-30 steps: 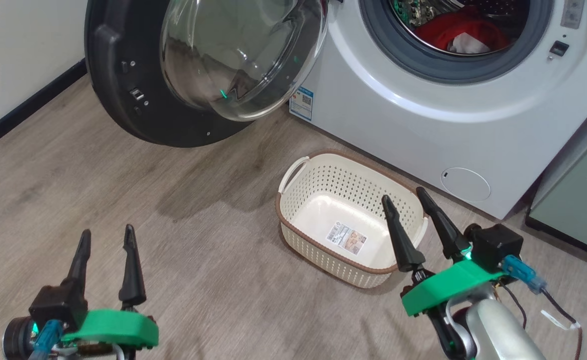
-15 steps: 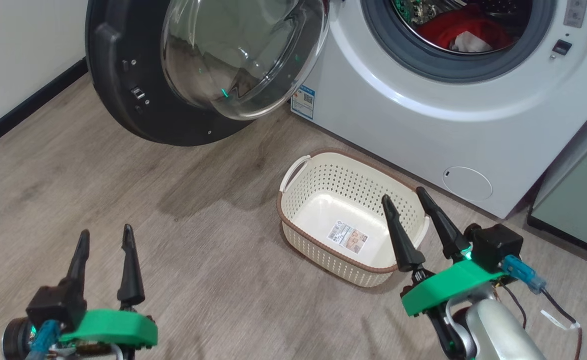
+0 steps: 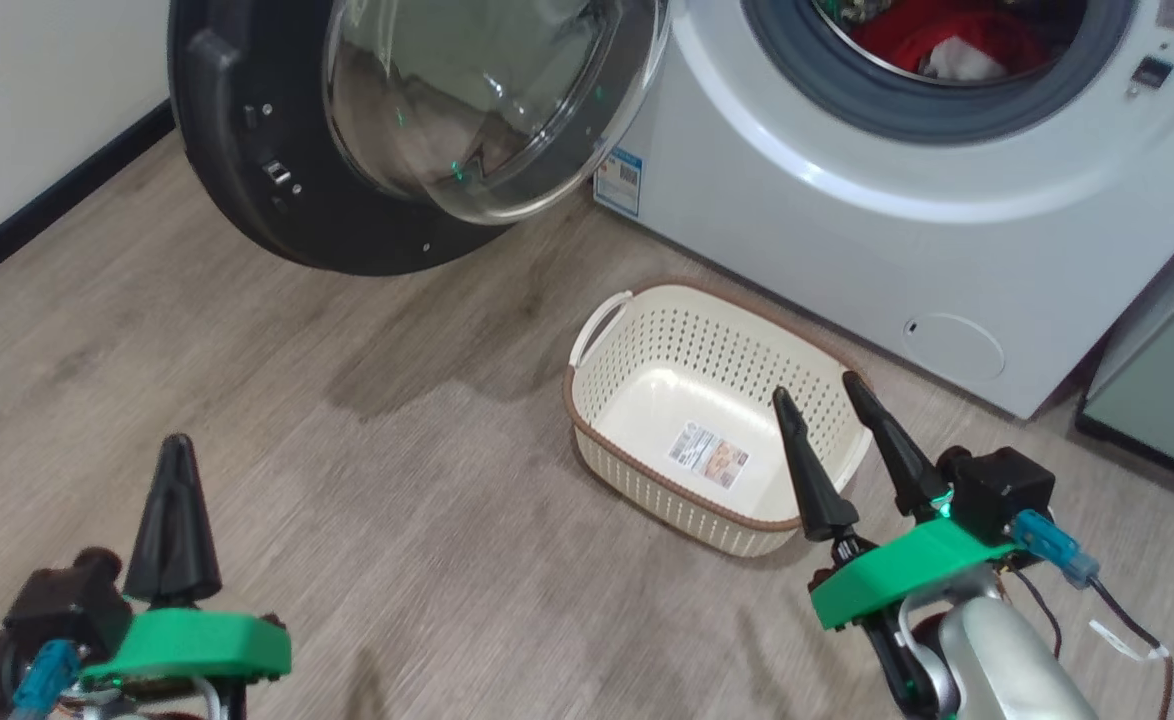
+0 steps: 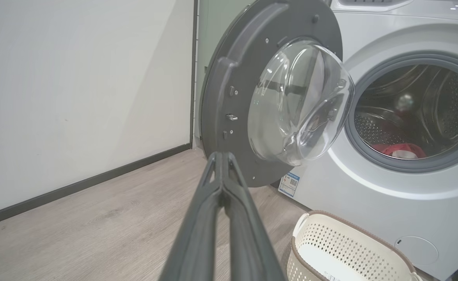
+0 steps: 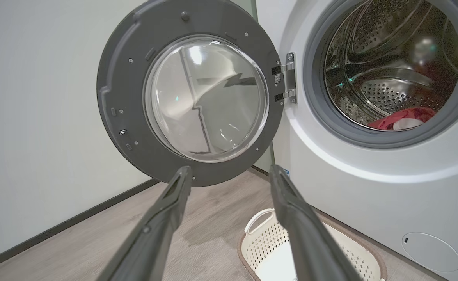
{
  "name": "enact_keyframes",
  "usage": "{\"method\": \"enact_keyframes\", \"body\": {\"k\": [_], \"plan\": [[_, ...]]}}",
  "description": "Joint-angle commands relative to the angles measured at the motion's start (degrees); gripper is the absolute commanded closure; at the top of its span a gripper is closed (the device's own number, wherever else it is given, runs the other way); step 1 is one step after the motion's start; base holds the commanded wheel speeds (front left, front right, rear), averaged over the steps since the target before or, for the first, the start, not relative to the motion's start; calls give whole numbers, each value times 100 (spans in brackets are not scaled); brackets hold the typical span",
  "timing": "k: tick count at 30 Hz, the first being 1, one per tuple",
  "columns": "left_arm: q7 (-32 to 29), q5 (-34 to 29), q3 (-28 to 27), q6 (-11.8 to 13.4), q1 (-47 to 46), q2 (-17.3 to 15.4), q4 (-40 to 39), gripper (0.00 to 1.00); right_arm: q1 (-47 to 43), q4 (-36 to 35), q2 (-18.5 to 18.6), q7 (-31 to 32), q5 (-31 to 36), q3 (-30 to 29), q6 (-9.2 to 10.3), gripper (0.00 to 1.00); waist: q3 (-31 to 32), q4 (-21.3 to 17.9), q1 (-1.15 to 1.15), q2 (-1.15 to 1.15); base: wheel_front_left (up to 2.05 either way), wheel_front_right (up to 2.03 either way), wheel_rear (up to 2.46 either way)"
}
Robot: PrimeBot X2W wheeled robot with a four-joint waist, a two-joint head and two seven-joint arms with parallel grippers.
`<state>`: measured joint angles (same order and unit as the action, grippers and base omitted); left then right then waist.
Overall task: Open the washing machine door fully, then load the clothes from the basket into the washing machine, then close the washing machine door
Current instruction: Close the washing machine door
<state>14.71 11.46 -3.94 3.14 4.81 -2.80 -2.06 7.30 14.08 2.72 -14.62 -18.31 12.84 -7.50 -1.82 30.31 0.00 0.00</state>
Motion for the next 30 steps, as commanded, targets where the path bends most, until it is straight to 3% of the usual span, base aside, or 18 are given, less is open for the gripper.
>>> {"method": "enact_keyframes", "body": {"k": [1, 7, 12, 15, 22, 26, 30], "plan": [[29, 80, -217, -50, -309, -8, -274, 100, 79, -222, 16, -38, 98, 53, 1, 0, -138, 3, 0, 0, 0, 0, 0], [29, 73, -449, -151, -586, -8, -465, 100, 70, -357, 16, -38, 404, -62, 1, 0, -489, 24, 0, 0, 0, 0, 0], [29, -60, -1121, -552, -1138, -147, -421, 100, -2, -471, 49, -38, 645, -192, 1, 0, -816, 44, 0, 0, 0, 0, 0], [29, -109, -1532, -791, -1603, -523, -143, 100, -32, -562, 80, -38, 746, -274, 1, 0, -1024, 13, 0, 0, 0, 0, 0], [29, -75, -2306, -994, -2965, -1558, 634, 100, 88, -660, 223, -38, 873, -298, 1, 0, -1523, -260, 0, 0, 0, 0, 0], [29, 117, -2455, -1043, -3846, -2151, 1606, 100, 211, -732, 297, -35, 918, -304, 1, 0, -1760, -388, 0, 0, 0, 0, 0], [29, 645, -2659, -1054, -4765, -2369, 2989, 100, 332, -796, 322, -12, 925, -202, 1, 0, -1941, -532, 0, 0, 0, 0, 0]]}}
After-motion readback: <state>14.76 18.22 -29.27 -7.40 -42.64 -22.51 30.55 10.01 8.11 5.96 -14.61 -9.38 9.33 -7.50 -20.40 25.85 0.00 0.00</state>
